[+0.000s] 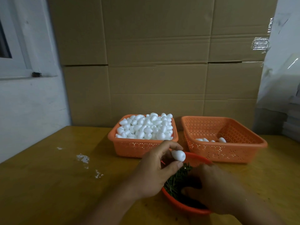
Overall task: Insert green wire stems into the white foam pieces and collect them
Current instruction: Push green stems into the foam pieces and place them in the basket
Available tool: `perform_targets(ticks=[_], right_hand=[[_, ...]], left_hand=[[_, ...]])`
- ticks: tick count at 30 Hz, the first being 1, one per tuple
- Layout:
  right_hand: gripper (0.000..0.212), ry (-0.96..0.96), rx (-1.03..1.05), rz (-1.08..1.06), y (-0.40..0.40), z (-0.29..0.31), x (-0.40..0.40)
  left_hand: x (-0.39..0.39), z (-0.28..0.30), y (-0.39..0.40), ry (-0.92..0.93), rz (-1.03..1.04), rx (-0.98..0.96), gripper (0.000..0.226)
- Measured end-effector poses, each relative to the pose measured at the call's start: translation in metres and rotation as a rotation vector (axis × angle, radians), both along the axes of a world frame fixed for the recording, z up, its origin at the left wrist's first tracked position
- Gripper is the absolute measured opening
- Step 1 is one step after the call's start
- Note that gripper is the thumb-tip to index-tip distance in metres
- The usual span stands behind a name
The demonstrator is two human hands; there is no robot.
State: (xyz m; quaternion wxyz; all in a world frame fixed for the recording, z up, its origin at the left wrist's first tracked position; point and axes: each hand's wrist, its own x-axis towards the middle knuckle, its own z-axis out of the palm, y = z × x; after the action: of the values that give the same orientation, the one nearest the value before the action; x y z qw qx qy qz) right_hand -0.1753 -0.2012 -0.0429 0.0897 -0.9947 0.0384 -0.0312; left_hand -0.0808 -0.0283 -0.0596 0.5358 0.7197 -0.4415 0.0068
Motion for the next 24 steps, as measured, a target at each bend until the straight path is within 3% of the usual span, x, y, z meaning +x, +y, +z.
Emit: perform_targets(ticks=[16,24], right_hand=[[0.024,-0.012,-0.016,-0.027,0.006,-0.008,0.012],[0.011,-0.109,0.112,-0.087,0.006,-0.008,0.012]], left_hand=[[-0.006,-0.002,-0.005,0.082,0.022,-0.069,0.021],[-0.005,-0.001,-0.005,0.277,0.006,-0.13,0.013]])
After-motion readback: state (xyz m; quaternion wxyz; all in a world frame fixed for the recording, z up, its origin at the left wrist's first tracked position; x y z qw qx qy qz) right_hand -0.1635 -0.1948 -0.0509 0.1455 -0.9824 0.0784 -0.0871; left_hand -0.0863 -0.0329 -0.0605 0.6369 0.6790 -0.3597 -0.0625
